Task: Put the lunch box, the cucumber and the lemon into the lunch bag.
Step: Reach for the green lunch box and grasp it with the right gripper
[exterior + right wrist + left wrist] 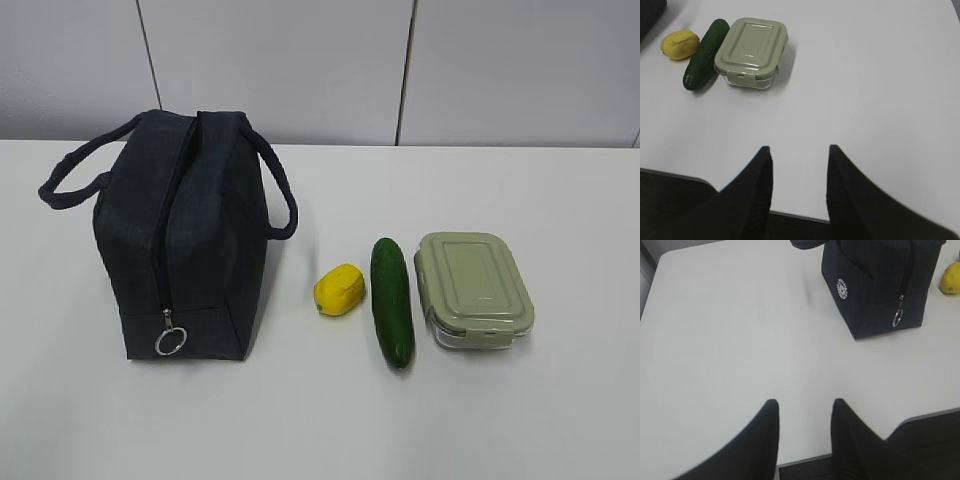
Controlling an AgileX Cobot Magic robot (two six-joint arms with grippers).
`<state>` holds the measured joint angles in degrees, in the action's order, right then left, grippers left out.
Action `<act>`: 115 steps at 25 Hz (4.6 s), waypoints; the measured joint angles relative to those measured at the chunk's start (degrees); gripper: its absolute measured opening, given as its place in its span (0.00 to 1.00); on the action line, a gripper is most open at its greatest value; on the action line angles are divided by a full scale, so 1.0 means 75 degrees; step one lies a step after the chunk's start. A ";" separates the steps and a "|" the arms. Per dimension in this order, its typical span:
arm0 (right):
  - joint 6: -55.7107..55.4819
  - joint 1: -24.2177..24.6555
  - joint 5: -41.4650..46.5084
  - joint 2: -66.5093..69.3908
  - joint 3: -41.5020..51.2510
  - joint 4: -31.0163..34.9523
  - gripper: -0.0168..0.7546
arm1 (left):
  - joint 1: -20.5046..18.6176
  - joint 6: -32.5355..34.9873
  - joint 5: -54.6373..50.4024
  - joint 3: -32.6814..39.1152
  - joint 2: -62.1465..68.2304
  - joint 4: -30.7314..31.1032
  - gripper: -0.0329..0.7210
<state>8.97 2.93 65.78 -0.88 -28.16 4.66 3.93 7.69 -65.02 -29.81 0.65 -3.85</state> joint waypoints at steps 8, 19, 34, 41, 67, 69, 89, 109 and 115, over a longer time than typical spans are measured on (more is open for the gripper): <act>0.0000 0.0000 0.0000 0.0000 0.0000 0.0000 0.38 | 0.0000 -0.0003 0.0000 0.0000 0.0000 0.0005 0.36; 0.0000 0.0000 0.0000 0.0000 0.0000 0.0000 0.38 | 0.0000 -0.0017 0.0000 0.0000 0.0000 0.0017 0.36; 0.0000 0.0000 0.0000 0.0000 0.0000 0.0000 0.38 | 0.0000 -0.0017 0.0000 0.0000 0.0000 0.0017 0.36; 0.0000 0.0000 0.0000 0.0000 0.0000 0.0000 0.38 | 0.0000 -0.0017 0.0227 0.0000 0.0000 0.0022 0.36; 0.2082 0.0000 -0.1274 0.3980 -0.0045 0.6630 0.38 | 0.0000 -0.0017 0.0003 0.0000 0.0000 0.0035 0.36; 0.2696 0.0000 -0.1343 0.4738 -0.0045 0.7380 0.38 | 0.0000 -0.0017 0.0003 0.0000 0.0000 0.0035 0.36; 0.5166 0.2389 0.0283 1.1289 -0.2866 0.8032 0.48 | 0.0151 -0.0017 0.0003 0.0000 0.0000 0.0020 0.36; 0.5986 0.2745 0.0251 1.3976 -0.4143 0.7577 0.78 | 0.0151 -0.0017 0.0003 0.0000 0.0000 0.0020 0.36; 0.6442 0.2745 0.0235 1.4513 -0.4246 0.7577 0.78 | 0.0151 -0.0017 0.0003 0.0000 0.0000 0.0020 0.36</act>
<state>57.28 23.52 67.55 107.96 -60.01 61.49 5.06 7.57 -65.00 -29.81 0.65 -3.70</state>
